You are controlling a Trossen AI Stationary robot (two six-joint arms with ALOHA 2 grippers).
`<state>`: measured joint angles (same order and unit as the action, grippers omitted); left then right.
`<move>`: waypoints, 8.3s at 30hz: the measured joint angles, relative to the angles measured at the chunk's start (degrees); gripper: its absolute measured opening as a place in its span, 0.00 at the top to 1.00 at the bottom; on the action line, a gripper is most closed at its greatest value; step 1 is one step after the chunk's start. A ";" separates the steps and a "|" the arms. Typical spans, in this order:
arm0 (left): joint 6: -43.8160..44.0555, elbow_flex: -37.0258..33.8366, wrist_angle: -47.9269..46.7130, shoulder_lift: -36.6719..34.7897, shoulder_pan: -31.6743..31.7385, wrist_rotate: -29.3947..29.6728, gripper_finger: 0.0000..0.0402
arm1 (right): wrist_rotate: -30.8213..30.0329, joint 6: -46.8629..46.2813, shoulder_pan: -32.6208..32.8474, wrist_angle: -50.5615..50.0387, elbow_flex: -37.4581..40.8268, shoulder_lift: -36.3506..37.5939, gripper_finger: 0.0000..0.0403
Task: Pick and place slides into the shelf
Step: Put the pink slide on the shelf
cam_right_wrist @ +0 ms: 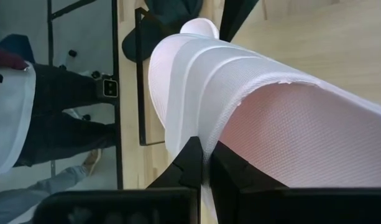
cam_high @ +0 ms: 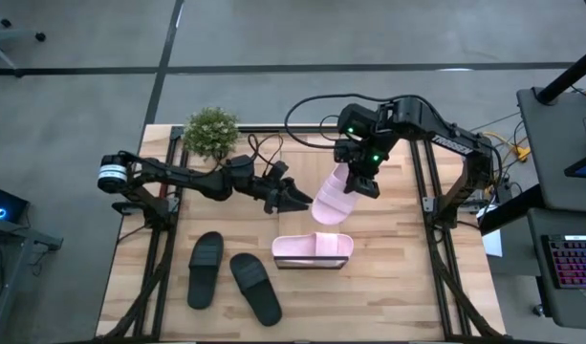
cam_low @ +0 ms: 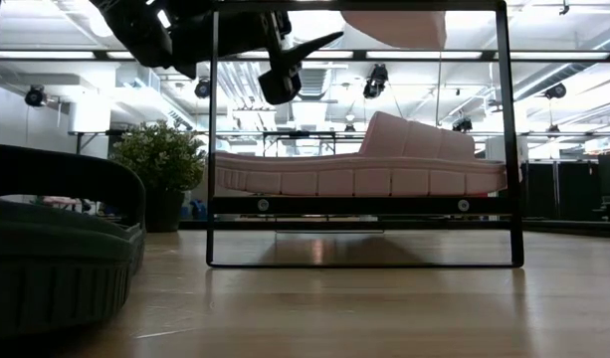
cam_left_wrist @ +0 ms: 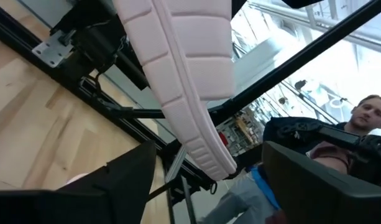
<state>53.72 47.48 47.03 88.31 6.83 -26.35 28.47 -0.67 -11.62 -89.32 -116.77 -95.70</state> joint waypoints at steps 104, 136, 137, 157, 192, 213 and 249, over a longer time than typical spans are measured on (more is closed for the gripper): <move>-13.53 0.65 9.10 0.14 -4.15 52.42 0.94 | -46.60 -16.74 2.60 16.46 -7.58 18.24 0.81; -16.62 18.12 38.05 17.38 -4.55 54.90 0.94 | -44.52 -29.27 2.60 80.61 55.40 43.65 0.49; -16.61 18.12 38.05 17.35 -4.55 54.89 0.94 | -44.51 -29.27 2.60 81.73 56.17 43.26 0.49; -15.07 17.89 37.65 17.20 -4.55 52.42 0.94 | -35.54 -28.94 2.60 95.59 58.13 34.63 0.49; -13.68 17.84 37.83 17.18 -4.48 50.96 0.94 | -35.71 -22.69 -0.96 93.09 51.43 27.45 0.74; -13.75 17.81 37.48 17.18 -4.16 48.81 0.86 | -37.27 -24.85 -1.38 92.81 51.47 27.80 0.91; -45.34 14.36 -21.93 -14.45 2.82 23.50 0.41 | -33.89 -27.56 -5.61 70.72 50.47 40.15 0.91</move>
<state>8.38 61.84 25.10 73.86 9.65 -2.84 -5.42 -28.22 -17.23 -18.61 -66.30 -55.55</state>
